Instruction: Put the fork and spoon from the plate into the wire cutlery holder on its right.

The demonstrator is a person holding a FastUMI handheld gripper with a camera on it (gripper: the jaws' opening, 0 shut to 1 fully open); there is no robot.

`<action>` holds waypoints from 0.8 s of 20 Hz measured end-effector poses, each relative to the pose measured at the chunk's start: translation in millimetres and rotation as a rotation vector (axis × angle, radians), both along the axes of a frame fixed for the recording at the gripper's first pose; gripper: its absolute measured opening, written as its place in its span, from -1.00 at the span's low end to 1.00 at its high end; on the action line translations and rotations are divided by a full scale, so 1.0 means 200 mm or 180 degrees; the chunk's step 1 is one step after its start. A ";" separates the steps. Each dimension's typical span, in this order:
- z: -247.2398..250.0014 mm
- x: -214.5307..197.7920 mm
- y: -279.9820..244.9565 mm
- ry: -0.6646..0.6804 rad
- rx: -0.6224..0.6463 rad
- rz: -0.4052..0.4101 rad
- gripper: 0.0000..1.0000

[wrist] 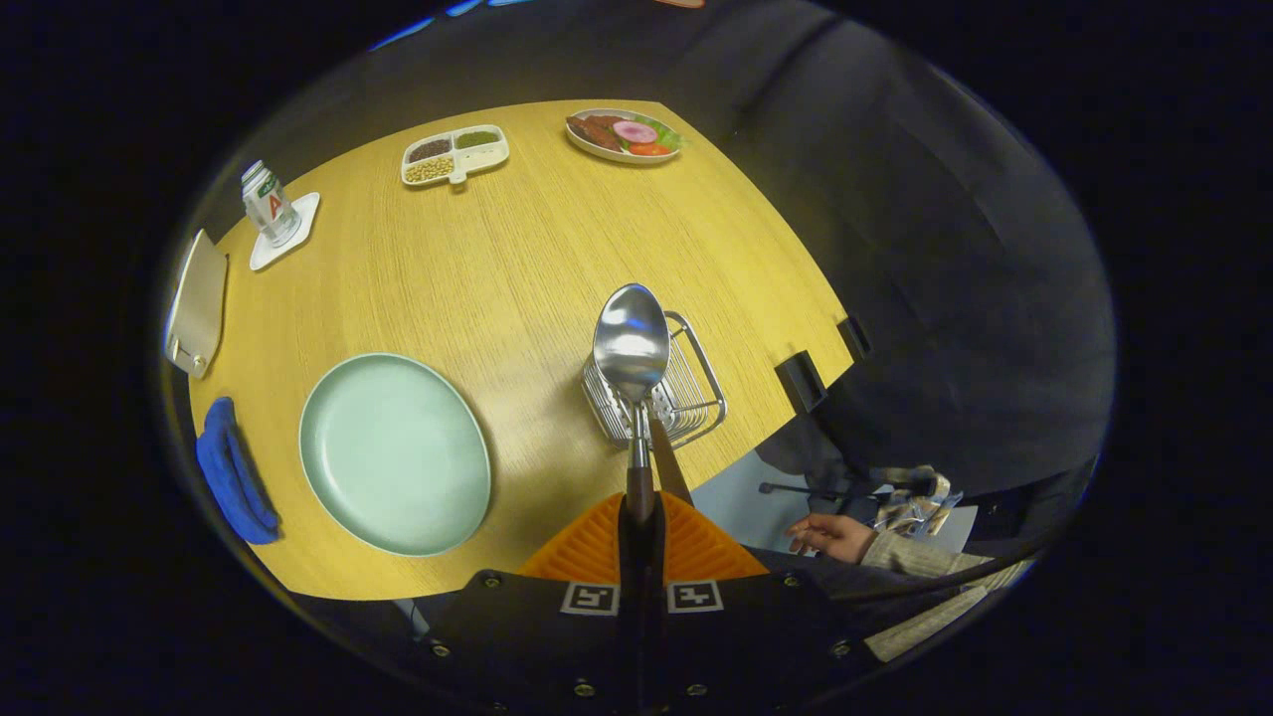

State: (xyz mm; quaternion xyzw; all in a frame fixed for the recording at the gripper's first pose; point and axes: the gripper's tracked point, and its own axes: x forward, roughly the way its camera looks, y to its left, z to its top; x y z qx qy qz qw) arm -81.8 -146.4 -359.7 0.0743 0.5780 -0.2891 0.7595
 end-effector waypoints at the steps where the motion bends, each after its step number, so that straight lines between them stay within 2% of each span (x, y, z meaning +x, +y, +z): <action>1: -0.01 -0.01 -0.01 0.0009 0.0037 -0.0035 -0.93; 7: -0.04 -0.03 -0.02 0.0096 0.0255 -0.0126 -0.93; 12: -0.04 -0.01 -0.03 0.0096 0.0265 -0.0136 -0.93; 16: -0.02 0.02 -0.04 0.0047 0.0217 -0.0068 -0.75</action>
